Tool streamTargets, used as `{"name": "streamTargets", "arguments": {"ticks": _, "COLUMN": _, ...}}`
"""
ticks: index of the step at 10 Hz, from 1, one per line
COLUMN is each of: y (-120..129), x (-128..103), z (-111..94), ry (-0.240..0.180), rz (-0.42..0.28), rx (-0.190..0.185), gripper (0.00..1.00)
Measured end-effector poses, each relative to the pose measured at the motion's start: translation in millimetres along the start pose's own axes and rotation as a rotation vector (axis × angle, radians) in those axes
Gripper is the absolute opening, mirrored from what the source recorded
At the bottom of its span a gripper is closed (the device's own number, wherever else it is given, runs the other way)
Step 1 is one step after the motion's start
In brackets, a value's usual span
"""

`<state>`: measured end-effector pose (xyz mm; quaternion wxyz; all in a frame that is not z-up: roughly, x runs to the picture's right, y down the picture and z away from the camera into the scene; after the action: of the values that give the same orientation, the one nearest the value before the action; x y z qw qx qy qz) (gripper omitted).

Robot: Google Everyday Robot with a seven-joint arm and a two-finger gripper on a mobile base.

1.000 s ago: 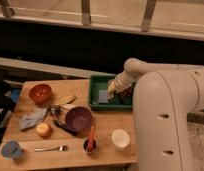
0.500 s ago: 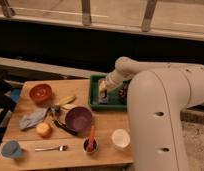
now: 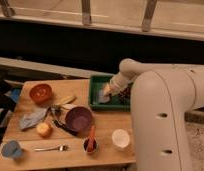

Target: Wipe tray with eraser

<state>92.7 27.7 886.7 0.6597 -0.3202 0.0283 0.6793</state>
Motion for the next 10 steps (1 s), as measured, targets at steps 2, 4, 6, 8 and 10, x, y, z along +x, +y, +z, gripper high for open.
{"name": "streamTargets", "arguments": {"ticks": 2, "y": -24.3, "x": 4.6, "z": -14.5, "ry": -0.025, "rz": 0.008, "rx": 0.010, "gripper": 0.00}}
{"name": "streamTargets", "arguments": {"ticks": 4, "y": -30.9, "x": -0.3, "z": -23.8, "ry": -0.057, "rz": -0.006, "rx": 0.008, "gripper": 0.00}}
{"name": "streamTargets", "arguments": {"ticks": 6, "y": -21.0, "x": -7.6, "z": -22.4, "ry": -0.070, "rz": -0.025, "rx": -0.001, "gripper": 0.00}}
{"name": "streamTargets", "arguments": {"ticks": 8, "y": 10.0, "x": -23.7, "z": -11.9, "ry": -0.081, "rz": -0.058, "rx": -0.025, "gripper": 0.00}}
{"name": "streamTargets", "arguments": {"ticks": 10, "y": 35.7, "x": -29.1, "z": 0.3, "ry": -0.070, "rz": -0.077, "rx": -0.041, "gripper": 0.00}}
